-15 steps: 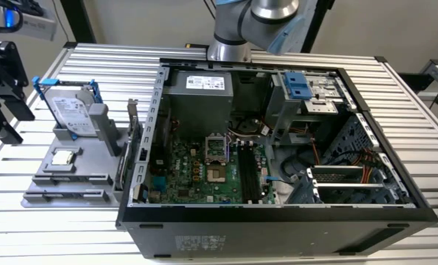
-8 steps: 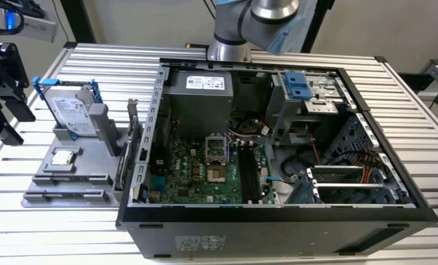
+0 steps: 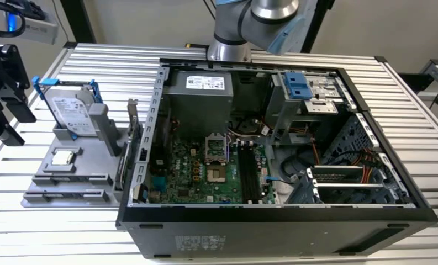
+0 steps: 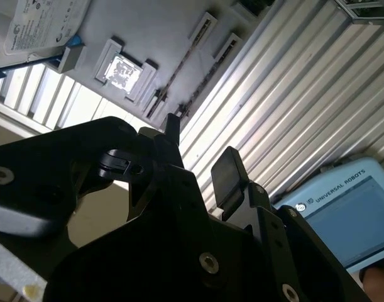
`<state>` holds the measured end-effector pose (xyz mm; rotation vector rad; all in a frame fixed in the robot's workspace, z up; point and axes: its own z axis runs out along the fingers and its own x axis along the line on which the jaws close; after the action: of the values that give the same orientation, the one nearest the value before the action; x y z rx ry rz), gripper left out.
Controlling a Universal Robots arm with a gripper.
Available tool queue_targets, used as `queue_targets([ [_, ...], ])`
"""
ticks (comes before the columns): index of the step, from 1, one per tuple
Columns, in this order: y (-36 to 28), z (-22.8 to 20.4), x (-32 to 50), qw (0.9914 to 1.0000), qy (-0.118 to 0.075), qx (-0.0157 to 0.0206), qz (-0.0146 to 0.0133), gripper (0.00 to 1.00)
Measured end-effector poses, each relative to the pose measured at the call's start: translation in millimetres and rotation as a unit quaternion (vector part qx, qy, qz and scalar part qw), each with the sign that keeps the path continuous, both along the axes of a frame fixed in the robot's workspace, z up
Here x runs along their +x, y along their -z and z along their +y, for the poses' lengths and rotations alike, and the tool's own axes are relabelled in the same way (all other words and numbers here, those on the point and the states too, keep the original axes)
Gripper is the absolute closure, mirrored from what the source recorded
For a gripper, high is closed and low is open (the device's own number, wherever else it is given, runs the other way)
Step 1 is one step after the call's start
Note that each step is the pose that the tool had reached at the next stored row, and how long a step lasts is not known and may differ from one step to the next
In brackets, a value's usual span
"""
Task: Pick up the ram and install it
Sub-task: 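Pick up the ram and move it above insertion slot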
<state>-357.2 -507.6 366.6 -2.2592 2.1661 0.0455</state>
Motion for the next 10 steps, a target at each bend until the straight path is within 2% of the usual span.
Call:
queue_targets([
  [10,3.1,0.0,0.0,1.0,0.0,0.0,0.0,0.0],
])
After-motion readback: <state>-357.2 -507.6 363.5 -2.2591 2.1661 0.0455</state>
